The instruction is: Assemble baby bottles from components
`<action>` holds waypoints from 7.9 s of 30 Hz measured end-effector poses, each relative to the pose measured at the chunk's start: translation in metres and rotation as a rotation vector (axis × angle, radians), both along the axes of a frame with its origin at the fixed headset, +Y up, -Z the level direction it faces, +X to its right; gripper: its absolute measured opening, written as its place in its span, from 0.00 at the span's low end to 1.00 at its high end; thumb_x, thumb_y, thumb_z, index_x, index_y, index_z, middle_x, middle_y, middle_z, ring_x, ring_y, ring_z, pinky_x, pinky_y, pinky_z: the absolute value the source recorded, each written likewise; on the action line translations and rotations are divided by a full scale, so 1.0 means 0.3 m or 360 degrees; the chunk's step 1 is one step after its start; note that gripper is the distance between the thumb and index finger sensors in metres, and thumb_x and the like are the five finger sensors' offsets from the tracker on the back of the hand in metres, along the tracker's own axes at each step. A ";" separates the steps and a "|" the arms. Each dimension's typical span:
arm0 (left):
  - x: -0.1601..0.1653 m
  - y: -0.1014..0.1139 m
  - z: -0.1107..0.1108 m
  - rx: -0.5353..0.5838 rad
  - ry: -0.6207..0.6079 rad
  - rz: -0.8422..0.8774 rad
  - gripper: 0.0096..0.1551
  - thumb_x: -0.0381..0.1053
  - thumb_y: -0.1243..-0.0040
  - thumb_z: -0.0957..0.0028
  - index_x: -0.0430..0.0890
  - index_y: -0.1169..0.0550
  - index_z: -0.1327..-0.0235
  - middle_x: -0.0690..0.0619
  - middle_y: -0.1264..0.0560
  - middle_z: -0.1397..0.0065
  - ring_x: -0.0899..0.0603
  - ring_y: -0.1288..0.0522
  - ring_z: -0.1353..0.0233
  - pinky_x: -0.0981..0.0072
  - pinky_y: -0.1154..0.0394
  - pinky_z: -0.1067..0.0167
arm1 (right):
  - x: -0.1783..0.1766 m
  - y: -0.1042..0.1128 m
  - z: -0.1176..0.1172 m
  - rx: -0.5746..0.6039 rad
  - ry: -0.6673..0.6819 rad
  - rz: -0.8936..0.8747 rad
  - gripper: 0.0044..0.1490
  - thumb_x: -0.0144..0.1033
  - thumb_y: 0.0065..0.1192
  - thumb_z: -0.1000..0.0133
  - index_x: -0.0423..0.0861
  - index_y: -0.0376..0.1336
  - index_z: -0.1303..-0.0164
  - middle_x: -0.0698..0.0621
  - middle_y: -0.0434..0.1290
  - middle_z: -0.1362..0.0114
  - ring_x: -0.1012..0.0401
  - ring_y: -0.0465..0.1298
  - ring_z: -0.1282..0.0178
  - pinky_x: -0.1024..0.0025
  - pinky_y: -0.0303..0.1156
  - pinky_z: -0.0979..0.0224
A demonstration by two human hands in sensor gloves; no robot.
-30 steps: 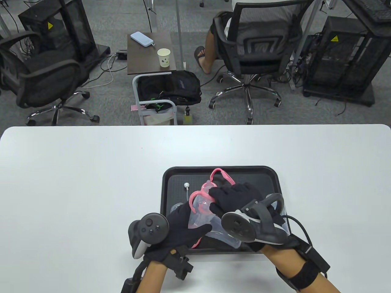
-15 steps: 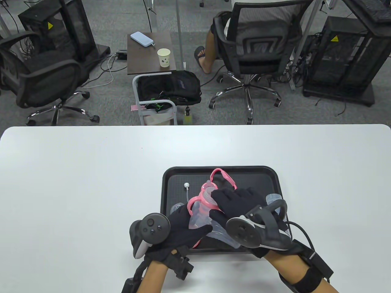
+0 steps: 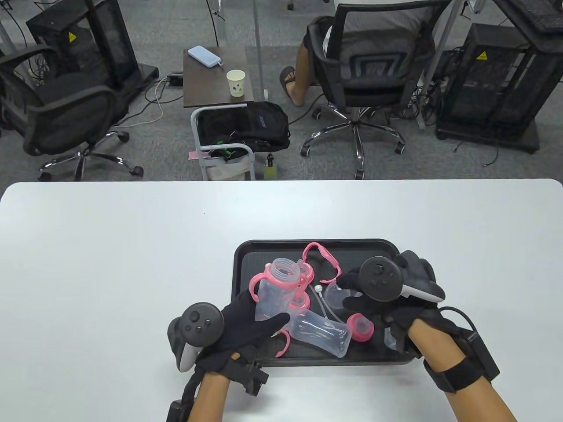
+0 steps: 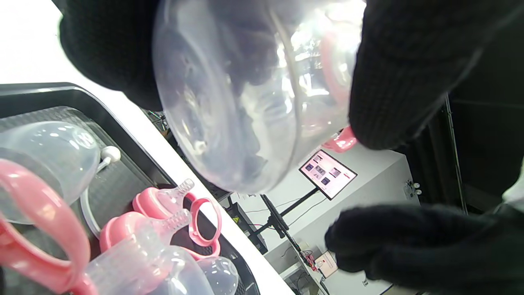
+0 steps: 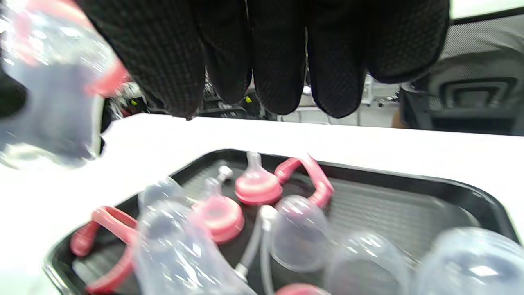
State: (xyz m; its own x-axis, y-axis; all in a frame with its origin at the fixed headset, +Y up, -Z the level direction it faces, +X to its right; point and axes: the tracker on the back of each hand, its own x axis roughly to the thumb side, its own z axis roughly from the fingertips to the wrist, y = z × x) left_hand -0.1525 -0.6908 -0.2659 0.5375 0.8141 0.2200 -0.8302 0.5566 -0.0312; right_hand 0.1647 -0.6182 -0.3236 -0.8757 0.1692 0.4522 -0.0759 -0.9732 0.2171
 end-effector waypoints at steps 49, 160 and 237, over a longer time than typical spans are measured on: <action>-0.002 -0.017 -0.016 -0.0094 -0.0019 -0.0114 0.57 0.77 0.27 0.55 0.46 0.29 0.19 0.44 0.23 0.27 0.31 0.19 0.35 0.46 0.19 0.42 | -0.021 -0.182 0.034 0.0219 0.0149 0.0571 0.29 0.40 0.77 0.45 0.48 0.70 0.33 0.45 0.80 0.35 0.45 0.81 0.41 0.42 0.73 0.36; 0.024 -0.023 -0.022 -0.0059 -0.0366 -0.0003 0.57 0.74 0.24 0.56 0.49 0.30 0.18 0.46 0.25 0.24 0.32 0.21 0.30 0.46 0.20 0.38 | -0.271 0.412 0.086 0.0296 0.0264 -0.0165 0.28 0.39 0.73 0.41 0.47 0.69 0.31 0.44 0.80 0.35 0.45 0.81 0.40 0.42 0.74 0.36; 0.061 -0.019 -0.021 -0.0109 -0.0539 -0.0201 0.56 0.73 0.23 0.56 0.48 0.30 0.18 0.45 0.25 0.24 0.31 0.22 0.30 0.46 0.18 0.41 | -0.189 0.137 0.018 -0.0376 0.0196 -0.0356 0.56 0.63 0.67 0.42 0.38 0.53 0.16 0.32 0.78 0.35 0.41 0.84 0.51 0.43 0.77 0.50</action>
State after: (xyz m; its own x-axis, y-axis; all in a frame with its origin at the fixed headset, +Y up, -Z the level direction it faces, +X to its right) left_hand -0.1342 -0.6964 -0.2723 0.5408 0.7650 0.3497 -0.6913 0.6411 -0.3332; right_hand 0.1079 -0.5770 -0.3180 -0.7463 0.4634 0.4778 -0.2408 -0.8572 0.4552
